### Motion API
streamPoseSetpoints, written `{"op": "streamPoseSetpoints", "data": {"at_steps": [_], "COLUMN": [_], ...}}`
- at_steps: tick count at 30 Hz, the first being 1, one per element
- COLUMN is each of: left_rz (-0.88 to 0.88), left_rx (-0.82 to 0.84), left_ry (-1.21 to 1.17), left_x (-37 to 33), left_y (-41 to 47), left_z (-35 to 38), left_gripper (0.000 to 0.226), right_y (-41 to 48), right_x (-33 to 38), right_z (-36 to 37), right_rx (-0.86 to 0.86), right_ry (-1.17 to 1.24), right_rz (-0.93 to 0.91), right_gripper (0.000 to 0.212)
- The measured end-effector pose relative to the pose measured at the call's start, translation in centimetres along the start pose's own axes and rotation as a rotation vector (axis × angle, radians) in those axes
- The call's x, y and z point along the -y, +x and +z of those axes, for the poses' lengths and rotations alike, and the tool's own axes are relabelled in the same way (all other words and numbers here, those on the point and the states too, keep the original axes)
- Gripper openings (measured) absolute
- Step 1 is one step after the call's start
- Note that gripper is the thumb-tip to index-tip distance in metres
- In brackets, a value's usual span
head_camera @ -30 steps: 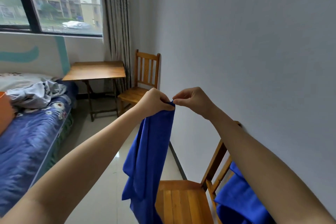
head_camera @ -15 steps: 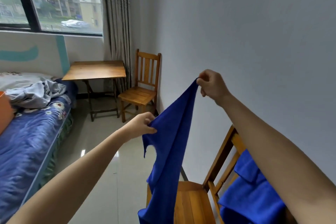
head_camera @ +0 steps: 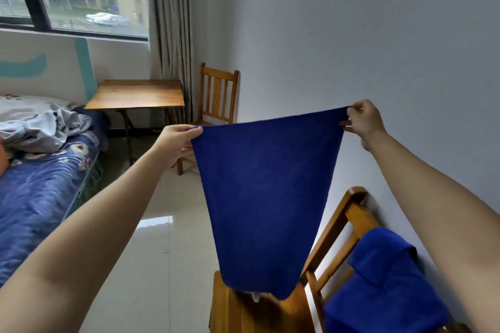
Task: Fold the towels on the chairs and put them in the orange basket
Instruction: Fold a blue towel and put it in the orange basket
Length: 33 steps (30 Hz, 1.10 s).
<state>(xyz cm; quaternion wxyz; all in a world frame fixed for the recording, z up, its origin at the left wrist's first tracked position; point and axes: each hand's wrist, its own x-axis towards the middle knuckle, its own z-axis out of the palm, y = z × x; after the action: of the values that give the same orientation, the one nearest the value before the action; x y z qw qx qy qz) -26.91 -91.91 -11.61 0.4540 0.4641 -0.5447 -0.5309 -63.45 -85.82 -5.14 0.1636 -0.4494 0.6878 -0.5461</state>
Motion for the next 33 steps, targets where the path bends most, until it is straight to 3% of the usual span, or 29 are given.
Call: {"op": "streamPoseSetpoints", "data": {"at_steps": [6, 8, 11, 16, 20, 25, 33], "left_rz": [0.114, 0.143, 0.097, -0.117, -0.333, -0.606, -0.999], "left_rx": [-0.038, -0.007, 0.069, 0.178, 0.235, 0.239, 0.286], "left_ry": [-0.232, -0.261, -0.23, -0.11, -0.111, -0.103, -0.066], "left_x": [-4.2, -4.4, -2.2, 6.1, 13.7, 21.6, 28.6], "left_y": [2.7, 2.4, 0.6, -5.0, -9.7, -15.1, -21.8], "left_z": [2.8, 2.7, 2.0, 0.7, -0.2, 0.2, 0.9], "left_gripper": [0.004, 0.005, 0.008, 0.036, 0.015, 0.013, 0.016], "right_y": [3.1, 2.6, 0.4, -5.4, -10.5, -17.8, -27.1], "right_x": [0.9, 0.7, -1.8, -8.4, -13.8, -20.6, -28.3], "right_z": [-1.0, -1.8, -3.3, -3.2, -2.6, -1.9, -2.4], "right_rx": [-0.136, -0.09, 0.119, 0.357, 0.476, 0.578, 0.717], "right_ry": [0.066, 0.147, 0.155, -0.099, -0.262, -0.461, -0.627], "right_rz": [-0.027, 0.018, 0.119, 0.279, 0.344, 0.478, 0.732], "right_gripper": [0.007, 0.017, 0.018, 0.022, 0.023, 0.014, 0.026]}}
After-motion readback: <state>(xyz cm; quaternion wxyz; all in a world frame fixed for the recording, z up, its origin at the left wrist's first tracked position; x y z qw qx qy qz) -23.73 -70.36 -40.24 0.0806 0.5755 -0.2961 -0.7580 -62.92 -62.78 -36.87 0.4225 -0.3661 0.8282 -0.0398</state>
